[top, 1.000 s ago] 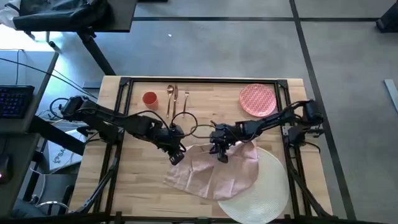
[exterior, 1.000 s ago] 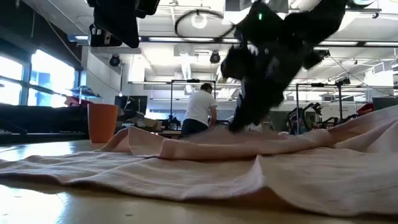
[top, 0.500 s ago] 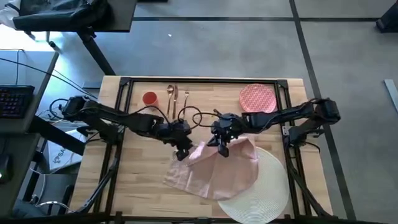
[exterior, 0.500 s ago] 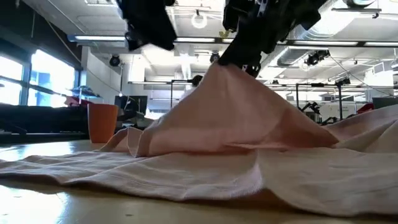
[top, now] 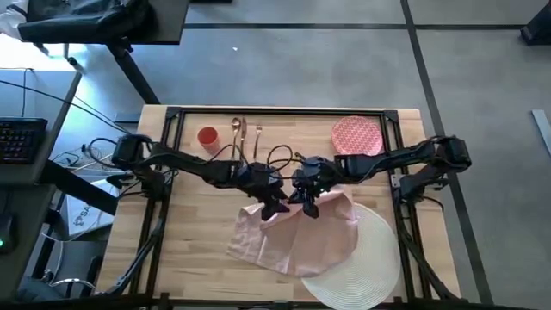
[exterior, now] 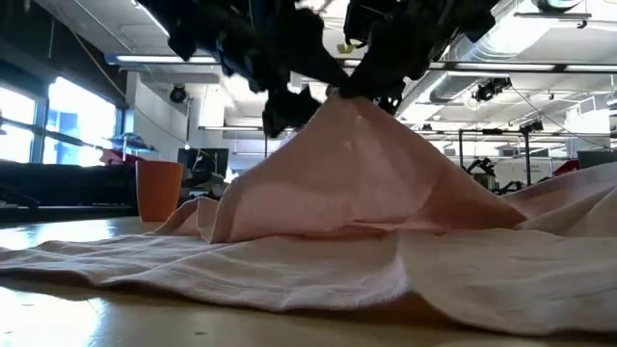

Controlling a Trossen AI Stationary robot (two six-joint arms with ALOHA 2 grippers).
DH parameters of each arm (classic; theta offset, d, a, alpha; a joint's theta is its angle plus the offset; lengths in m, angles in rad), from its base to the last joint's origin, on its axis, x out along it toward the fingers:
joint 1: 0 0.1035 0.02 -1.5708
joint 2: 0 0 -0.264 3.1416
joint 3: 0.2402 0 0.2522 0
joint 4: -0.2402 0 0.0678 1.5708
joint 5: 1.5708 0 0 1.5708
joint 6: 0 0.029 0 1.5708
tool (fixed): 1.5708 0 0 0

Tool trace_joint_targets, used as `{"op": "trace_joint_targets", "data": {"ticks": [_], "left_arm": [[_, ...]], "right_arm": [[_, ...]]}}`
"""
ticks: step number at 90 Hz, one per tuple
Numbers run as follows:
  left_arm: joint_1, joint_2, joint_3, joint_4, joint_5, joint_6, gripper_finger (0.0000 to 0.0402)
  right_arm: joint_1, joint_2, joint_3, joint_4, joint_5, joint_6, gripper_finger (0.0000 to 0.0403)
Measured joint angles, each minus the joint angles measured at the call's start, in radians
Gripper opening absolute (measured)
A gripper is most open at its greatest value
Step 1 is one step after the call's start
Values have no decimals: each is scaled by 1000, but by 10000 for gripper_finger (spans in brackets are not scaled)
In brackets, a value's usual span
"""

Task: Set table place
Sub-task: Fold pink table napkin

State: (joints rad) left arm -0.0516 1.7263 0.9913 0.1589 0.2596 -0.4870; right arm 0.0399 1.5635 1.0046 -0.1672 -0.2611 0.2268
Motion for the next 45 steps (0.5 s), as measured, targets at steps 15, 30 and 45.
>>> {"op": "trace_joint_targets", "data": {"ticks": [15,30,45], "left_arm": [[-1,13,0,-8,67,-36,182],[-1,12,0,-11,70,-61,94],[-1,12,8,-47,72,-81,9]], "right_arm": [[0,0,0,-25,0,0,0],[0,0,0,-27,1,2,0],[0,0,0,-26,20,25,0]]}}
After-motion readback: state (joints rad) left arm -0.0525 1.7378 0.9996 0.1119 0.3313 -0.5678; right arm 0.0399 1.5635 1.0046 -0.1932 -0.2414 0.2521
